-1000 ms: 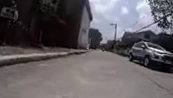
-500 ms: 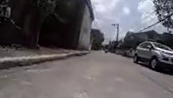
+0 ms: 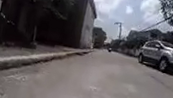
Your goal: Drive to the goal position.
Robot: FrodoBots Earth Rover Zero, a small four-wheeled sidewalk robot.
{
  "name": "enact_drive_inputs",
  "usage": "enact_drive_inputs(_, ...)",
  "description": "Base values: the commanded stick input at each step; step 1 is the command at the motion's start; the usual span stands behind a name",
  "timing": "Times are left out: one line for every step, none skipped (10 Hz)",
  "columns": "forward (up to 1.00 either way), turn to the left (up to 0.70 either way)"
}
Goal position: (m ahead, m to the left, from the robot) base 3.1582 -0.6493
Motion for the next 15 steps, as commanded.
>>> enact_drive_inputs(1.00, -0.35)
enact_drive_inputs(1.00, -0.36)
enact_drive_inputs(1.00, -0.36)
enact_drive_inputs(1.00, -0.33)
enact_drive_inputs(1.00, -0.26)
enact_drive_inputs(1.00, -0.16)
enact_drive_inputs(1.00, -0.02)
enact_drive_inputs(1.00, 0.00)
enact_drive_inputs(1.00, 0.00)
enact_drive_inputs(1.00, 0.00)
enact_drive_inputs(1.00, 0.00)
enact_drive_inputs(1.00, 0.00)
enact_drive_inputs(1.00, 0.00)
enact_drive_inputs(1.00, 0.00)
enact_drive_inputs(1.00, 0.00)
